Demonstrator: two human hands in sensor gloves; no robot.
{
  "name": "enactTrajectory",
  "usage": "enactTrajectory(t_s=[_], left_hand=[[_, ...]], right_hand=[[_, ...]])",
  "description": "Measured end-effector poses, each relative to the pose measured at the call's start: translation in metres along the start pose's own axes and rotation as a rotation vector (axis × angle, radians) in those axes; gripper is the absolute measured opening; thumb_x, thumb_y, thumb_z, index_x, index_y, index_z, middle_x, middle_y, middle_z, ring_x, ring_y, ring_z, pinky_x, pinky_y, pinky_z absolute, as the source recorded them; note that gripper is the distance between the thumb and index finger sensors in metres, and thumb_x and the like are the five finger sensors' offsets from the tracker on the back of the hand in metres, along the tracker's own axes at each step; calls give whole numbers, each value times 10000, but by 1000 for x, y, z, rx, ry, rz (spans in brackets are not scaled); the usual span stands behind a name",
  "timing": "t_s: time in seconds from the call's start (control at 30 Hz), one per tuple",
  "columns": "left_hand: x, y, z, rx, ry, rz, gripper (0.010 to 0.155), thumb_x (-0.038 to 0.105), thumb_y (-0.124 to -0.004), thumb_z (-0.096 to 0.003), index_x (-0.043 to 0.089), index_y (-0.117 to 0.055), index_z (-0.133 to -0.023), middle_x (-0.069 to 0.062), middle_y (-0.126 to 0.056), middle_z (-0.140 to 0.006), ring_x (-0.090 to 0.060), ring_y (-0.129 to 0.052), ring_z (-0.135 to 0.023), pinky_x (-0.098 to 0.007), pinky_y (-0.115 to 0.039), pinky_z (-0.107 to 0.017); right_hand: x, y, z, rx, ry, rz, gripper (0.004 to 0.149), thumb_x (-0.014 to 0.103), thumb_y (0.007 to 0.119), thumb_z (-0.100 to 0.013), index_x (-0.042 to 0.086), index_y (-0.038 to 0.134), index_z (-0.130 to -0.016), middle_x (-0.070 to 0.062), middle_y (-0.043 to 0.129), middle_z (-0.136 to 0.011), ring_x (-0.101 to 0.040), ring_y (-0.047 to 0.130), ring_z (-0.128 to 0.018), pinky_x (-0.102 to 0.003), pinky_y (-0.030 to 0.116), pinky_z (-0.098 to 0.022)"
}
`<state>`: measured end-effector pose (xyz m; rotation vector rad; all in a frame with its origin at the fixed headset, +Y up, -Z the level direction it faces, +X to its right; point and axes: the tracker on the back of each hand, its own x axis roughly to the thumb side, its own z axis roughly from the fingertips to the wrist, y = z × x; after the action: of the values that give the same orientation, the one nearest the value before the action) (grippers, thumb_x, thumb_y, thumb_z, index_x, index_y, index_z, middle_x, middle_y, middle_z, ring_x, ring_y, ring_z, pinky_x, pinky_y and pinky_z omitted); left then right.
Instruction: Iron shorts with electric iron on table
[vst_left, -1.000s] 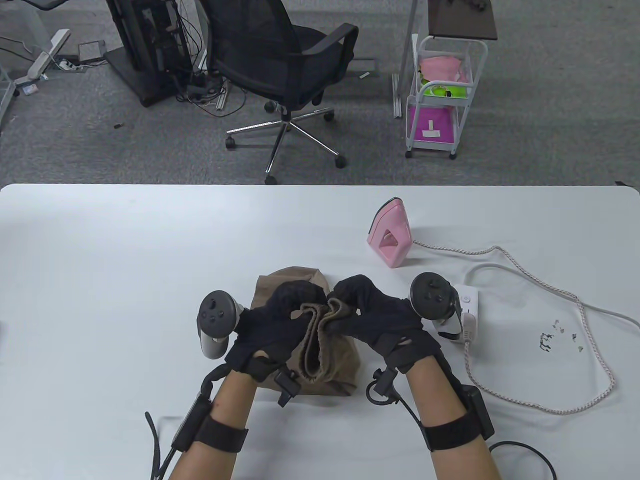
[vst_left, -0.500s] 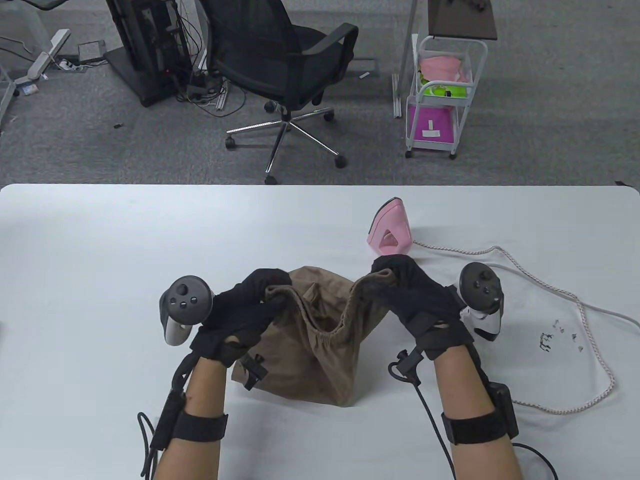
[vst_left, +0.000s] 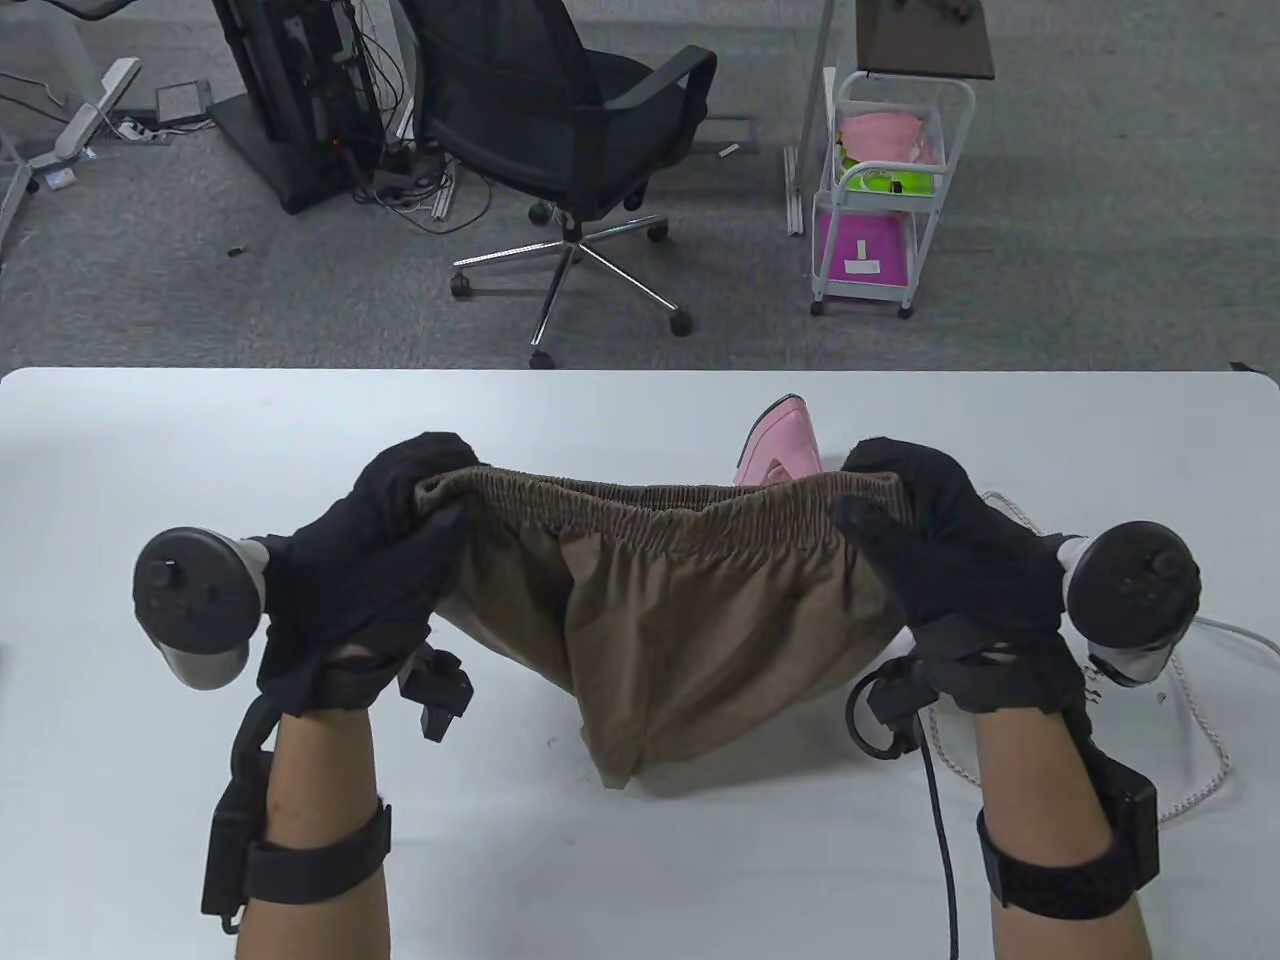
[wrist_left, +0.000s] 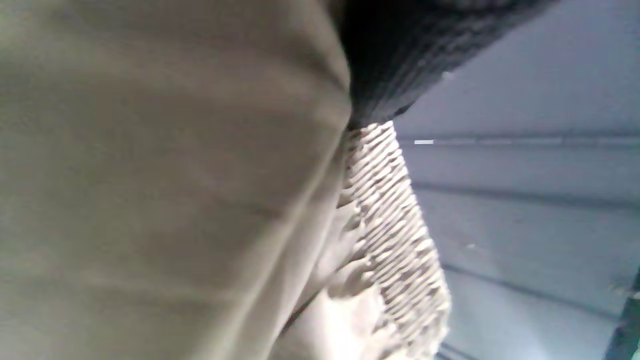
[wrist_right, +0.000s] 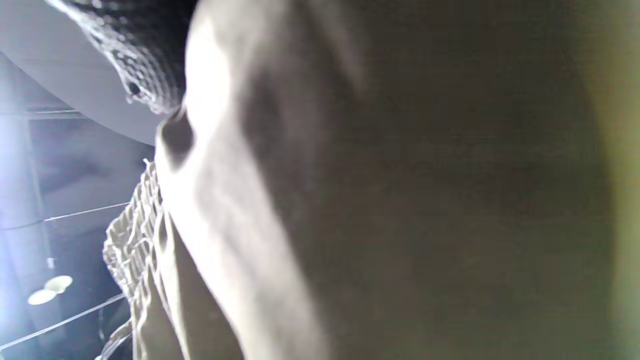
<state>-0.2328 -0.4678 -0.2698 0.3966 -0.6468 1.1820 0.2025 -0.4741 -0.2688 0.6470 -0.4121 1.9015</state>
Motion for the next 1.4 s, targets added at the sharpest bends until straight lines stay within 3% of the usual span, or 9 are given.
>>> enactTrajectory(t_s=[0.2,0.33,0.53,0.63,0.73,0.87,1.03,1.17,1.4], left_hand=[[-5,10,-17,-107,85,-22,486,397,-854,-533,184,-750,-957,-9,-1021,-762,-196,-1081,-459,-563,-797,-597],[-45,12,-33,-146,248,-246,496,356,-875,-529,240,-710,-982,33,-970,-874,-254,-1033,-717,-638,-703,-679],[-97,-2,-69,29,383,-526,487,308,-885,-532,348,-679,-971,90,-885,-989,-324,-887,-948,-717,-560,-748],[-93,-6,-86,158,311,-690,482,284,-855,-543,451,-644,-943,134,-785,-1082,-315,-807,-1033,-714,-516,-778],[-74,5,-84,311,129,-664,478,321,-839,-549,501,-610,-928,129,-741,-1110,-296,-752,-1083,-701,-482,-802],[-62,17,-58,351,-67,-472,470,286,-839,-542,485,-623,-910,107,-751,-1091,-316,-720,-1090,-697,-448,-801],[-82,19,4,158,-57,-553,464,271,-880,-505,453,-693,-889,91,-848,-1019,-360,-796,-1035,-722,-483,-768],[-123,-4,68,-222,127,-720,473,274,-890,-500,416,-703,-910,65,-885,-993,-364,-840,-1003,-734,-502,-756],[-183,-42,141,-657,375,-847,476,282,-895,-498,435,-699,-904,80,-882,-1000,-359,-822,-1017,-724,-505,-758]], right_hand=[[-1,-8,-10,124,80,-20,486,517,824,-575,276,729,-986,81,972,-589,-103,1038,-339,-508,831,-529],[-36,6,-30,191,192,184,453,412,862,-584,359,685,-998,48,902,-841,-203,998,-681,-601,724,-628],[-92,35,-76,-44,334,175,425,335,891,-573,423,716,-950,31,834,-951,-268,892,-869,-659,636,-667],[-92,42,-94,-171,326,77,419,328,878,-581,449,703,-942,37,790,-993,-291,843,-918,-663,615,-678],[-69,38,-99,-319,136,-91,415,319,879,-577,480,705,-917,65,760,-1014,-271,799,-959,-659,596,-693],[-51,36,-84,-271,-83,-97,416,330,885,-559,508,715,-894,90,728,-1048,-251,700,-1040,-670,560,-713],[-87,53,-41,-10,-36,-19,420,341,897,-542,499,724,-891,91,753,-1039,-245,700,-1047,-662,578,-712],[-137,84,5,279,102,87,420,334,905,-537,469,737,-898,71,804,-995,-241,814,-970,-662,607,-697],[-189,158,84,728,241,294,426,336,895,-540,463,725,-909,33,788,-1005,-298,764,-1003,-696,571,-695]])
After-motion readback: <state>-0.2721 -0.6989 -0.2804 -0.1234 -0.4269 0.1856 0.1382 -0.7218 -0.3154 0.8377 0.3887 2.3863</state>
